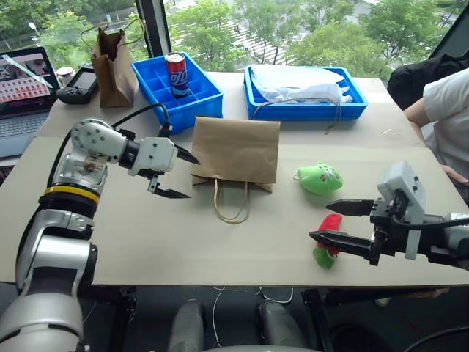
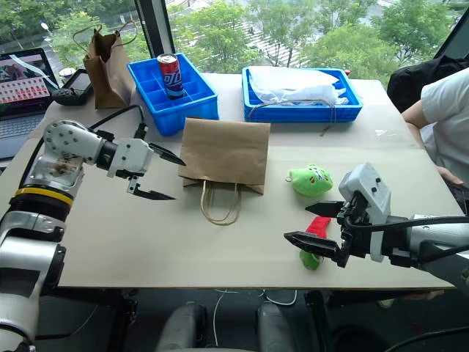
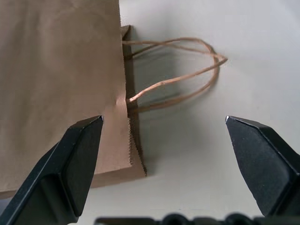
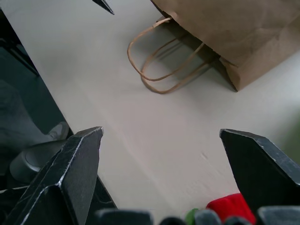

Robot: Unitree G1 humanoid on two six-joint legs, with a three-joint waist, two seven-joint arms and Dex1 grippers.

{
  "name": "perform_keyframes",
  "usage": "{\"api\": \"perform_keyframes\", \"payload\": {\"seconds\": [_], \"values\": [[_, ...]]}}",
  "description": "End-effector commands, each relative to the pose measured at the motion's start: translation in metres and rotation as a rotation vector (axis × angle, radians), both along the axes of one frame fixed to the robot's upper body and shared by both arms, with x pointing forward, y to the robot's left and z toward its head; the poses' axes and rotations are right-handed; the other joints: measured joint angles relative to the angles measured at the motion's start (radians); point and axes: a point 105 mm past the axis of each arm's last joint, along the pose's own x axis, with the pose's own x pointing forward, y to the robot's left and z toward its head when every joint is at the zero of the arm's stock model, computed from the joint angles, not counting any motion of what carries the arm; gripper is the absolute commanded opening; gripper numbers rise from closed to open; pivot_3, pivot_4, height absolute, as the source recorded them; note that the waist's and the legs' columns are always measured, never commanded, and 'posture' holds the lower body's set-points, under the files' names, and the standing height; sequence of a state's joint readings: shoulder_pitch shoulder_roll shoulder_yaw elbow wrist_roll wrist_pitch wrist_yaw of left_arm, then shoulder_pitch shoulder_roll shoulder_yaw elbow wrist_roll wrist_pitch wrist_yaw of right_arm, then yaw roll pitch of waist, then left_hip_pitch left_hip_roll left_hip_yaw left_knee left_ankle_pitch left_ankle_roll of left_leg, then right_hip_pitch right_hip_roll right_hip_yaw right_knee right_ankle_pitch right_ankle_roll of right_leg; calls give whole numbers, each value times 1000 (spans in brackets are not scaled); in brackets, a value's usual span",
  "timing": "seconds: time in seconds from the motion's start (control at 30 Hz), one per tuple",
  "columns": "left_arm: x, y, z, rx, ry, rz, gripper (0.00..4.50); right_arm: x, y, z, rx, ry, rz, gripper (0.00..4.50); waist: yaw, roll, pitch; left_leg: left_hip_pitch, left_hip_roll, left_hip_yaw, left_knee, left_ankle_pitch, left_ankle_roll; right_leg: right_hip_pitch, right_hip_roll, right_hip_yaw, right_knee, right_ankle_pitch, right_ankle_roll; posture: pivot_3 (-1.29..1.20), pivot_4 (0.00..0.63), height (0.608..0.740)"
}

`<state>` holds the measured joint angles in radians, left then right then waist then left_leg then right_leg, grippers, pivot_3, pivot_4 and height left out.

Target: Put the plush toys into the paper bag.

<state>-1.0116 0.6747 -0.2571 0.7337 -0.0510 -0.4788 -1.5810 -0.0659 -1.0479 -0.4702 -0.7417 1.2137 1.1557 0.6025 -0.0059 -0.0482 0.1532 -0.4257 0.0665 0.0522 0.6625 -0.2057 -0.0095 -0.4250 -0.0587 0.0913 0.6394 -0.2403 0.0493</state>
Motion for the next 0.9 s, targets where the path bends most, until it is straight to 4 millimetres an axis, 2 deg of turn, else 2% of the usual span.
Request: {"api": "perform_keyframes", "payload": {"seconds": [0.03,0.23,0.43,0.57,0.67,0.7,0.73,0.83,0.9], "values": [[8,-24,12,18,-159,-116,4500,-6,16,4,17,-23,32,4433,4,0,0,0,0,-1,1,0,0,0,0,0,0,0,0,0,150,722],[7,-44,-10,55,-150,-205,4500,0,34,14,41,-118,35,4433,-8,0,0,0,-1,-1,2,0,0,1,0,1,2,0,1,0,150,722],[5,-48,-32,108,-104,-230,4500,1,33,18,37,-139,-2,4433,-8,0,0,-1,-1,-3,2,0,0,0,1,0,2,0,1,0,150,722],[7,-47,-27,128,-115,-235,4500,1,30,18,26,-137,-28,4433,-8,0,0,-2,-1,-4,3,0,0,0,1,0,2,-1,1,0,150,722],[9,-47,-8,46,-66,-202,4500,-1,27,17,22,-135,-42,4433,-8,0,0,-3,-1,-5,4,0,0,0,1,0,2,-1,1,0,150,722],[10,-46,-3,29,-57,-191,4500,-1,26,17,21,-135,-48,4433,-8,0,0,-4,-1,-6,4,0,0,0,1,0,2,-1,1,0,150,722],[10,-37,-2,75,-58,-177,4500,-1,25,17,22,-137,-54,4433,-8,0,0,-5,-1,-6,5,0,0,0,1,-1,2,-1,1,0,150,722],[8,-13,-3,152,-40,-134,4500,-1,24,15,23,-136,-64,4433,-19,0,0,-4,-1,-7,5,0,0,0,2,0,3,-1,2,0,150,722],[5,-7,-7,175,-32,-135,4500,0,23,13,22,-134,-65,4433,-22,0,0,-3,0,-8,5,0,1,0,2,0,4,-1,1,0,150,722]]}}
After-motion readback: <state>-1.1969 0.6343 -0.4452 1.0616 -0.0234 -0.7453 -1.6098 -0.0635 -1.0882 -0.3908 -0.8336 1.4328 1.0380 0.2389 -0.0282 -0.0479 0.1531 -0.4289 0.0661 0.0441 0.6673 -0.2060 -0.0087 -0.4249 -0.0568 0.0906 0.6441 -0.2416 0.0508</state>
